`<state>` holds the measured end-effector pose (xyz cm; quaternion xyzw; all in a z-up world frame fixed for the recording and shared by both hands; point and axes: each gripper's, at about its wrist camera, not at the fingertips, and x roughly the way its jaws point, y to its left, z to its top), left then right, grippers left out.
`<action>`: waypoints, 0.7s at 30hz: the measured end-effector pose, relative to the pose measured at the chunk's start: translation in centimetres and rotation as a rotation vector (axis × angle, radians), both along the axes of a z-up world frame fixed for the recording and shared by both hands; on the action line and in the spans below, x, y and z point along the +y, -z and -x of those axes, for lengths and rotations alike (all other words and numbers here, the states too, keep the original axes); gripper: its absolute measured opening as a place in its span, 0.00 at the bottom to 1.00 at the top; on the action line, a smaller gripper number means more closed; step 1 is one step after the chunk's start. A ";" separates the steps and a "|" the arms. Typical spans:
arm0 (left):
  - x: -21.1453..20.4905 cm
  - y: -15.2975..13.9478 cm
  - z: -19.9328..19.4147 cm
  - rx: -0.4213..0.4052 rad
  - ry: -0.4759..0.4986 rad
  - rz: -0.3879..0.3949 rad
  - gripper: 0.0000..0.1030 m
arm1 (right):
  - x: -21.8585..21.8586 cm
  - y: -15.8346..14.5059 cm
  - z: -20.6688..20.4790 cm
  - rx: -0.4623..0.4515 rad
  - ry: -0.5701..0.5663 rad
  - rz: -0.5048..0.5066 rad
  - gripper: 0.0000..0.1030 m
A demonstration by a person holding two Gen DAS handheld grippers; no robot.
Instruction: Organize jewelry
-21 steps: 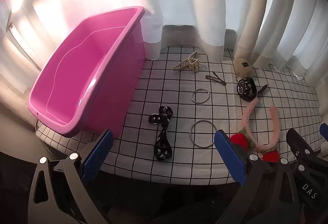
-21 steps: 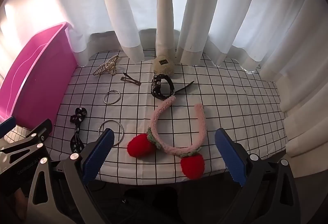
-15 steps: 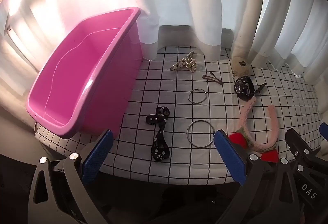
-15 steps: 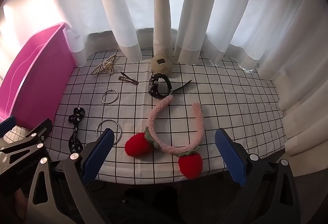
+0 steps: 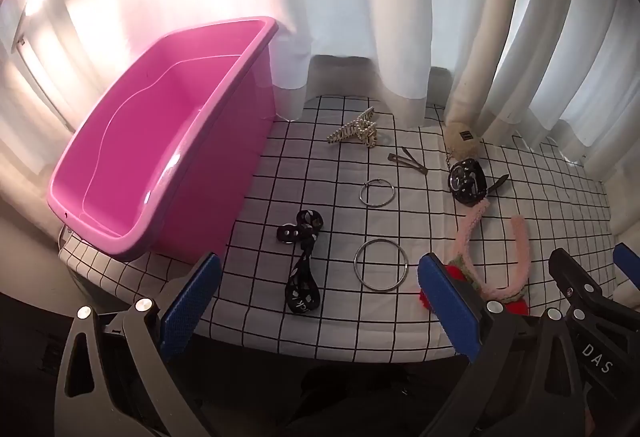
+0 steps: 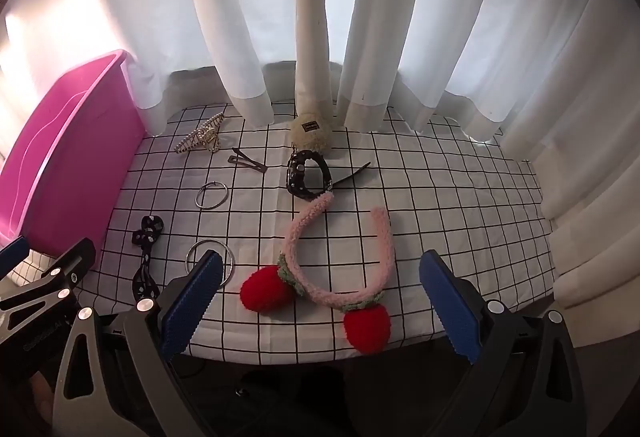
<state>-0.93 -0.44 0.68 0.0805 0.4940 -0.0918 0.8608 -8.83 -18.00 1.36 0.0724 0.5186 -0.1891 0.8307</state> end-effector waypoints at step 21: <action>0.1 -0.1 -0.8 -0.006 0.006 0.001 0.94 | -0.3 0.1 -0.4 -0.008 -0.005 -0.025 0.91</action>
